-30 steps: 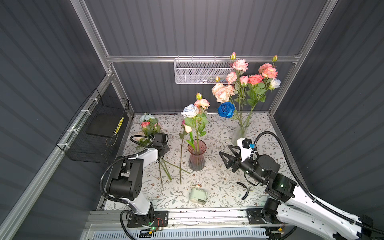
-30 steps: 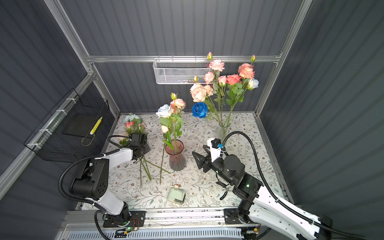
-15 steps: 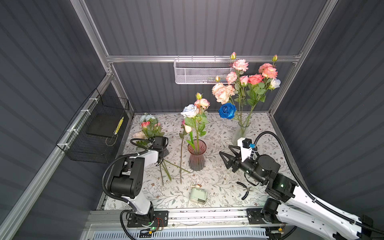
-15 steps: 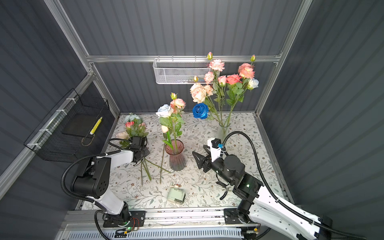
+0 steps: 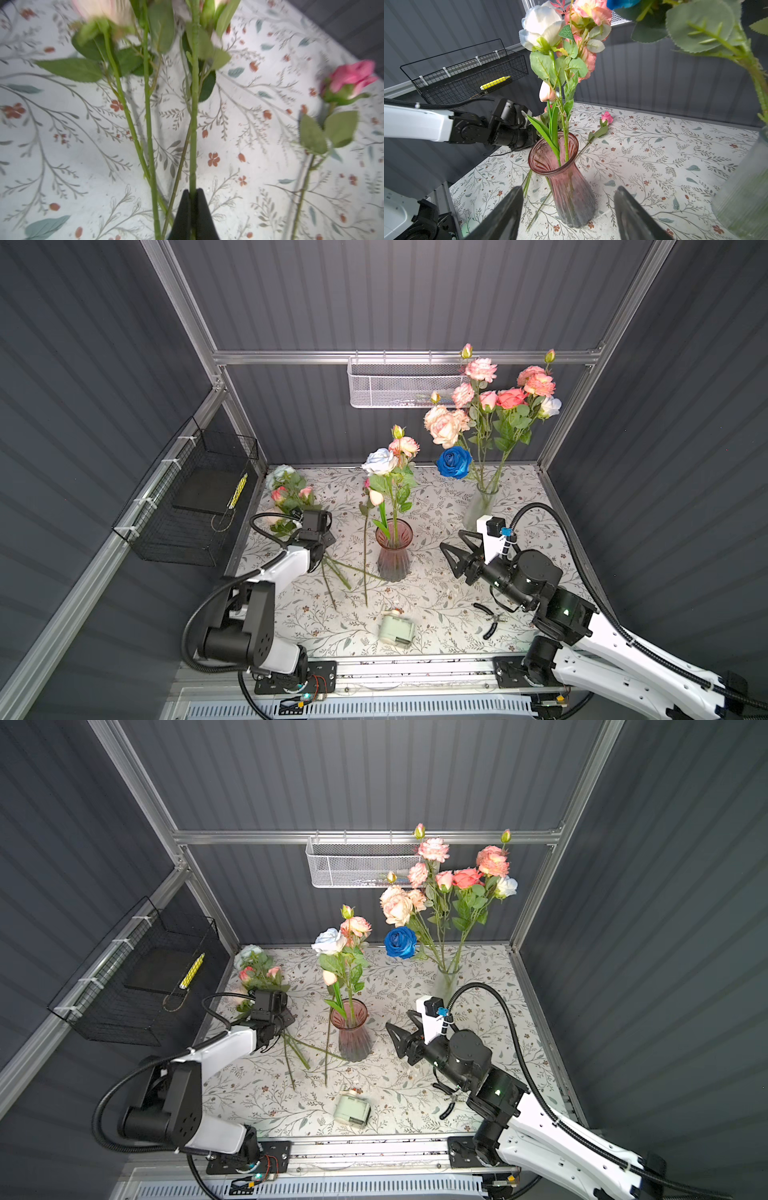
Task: Arrange the flowers into the vase
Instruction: 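Lift the pale blue flower high with the left gripper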
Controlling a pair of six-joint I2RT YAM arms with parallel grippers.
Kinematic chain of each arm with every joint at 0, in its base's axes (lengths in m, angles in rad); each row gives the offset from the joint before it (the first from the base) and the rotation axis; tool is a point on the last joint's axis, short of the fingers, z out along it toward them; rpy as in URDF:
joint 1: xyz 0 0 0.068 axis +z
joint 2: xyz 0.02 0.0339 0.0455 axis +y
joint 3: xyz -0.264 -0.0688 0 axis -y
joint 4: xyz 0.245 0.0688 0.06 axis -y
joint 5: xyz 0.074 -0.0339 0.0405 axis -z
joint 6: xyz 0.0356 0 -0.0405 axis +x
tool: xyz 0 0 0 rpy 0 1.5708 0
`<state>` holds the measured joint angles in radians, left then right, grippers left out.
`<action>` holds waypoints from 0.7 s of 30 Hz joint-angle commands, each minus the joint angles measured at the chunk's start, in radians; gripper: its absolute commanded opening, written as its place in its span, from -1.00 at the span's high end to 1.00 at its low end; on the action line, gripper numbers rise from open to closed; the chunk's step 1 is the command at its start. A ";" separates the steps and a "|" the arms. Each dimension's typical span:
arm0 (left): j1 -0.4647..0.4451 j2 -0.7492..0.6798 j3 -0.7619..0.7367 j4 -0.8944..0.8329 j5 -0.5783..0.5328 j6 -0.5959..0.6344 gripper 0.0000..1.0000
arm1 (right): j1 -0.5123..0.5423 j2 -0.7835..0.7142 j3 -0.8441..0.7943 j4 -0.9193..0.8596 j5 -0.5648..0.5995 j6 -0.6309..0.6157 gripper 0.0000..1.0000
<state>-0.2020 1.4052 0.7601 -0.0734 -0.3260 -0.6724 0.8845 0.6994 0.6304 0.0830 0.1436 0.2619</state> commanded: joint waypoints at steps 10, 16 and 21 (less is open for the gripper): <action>-0.012 -0.408 -0.038 -0.027 0.031 0.082 1.00 | 0.006 0.007 0.012 0.020 0.002 0.011 -0.42; -0.138 -0.607 0.020 0.053 0.104 0.174 1.00 | 0.005 0.018 0.035 0.009 0.004 0.004 -0.43; -0.224 -0.635 0.084 0.174 0.221 0.208 1.00 | 0.005 0.039 0.057 0.018 0.002 -0.002 -0.42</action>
<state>-0.4095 0.7734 0.7990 -0.0124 -0.1974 -0.5179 0.8845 0.7334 0.6529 0.0830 0.1425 0.2653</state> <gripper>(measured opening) 0.059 0.713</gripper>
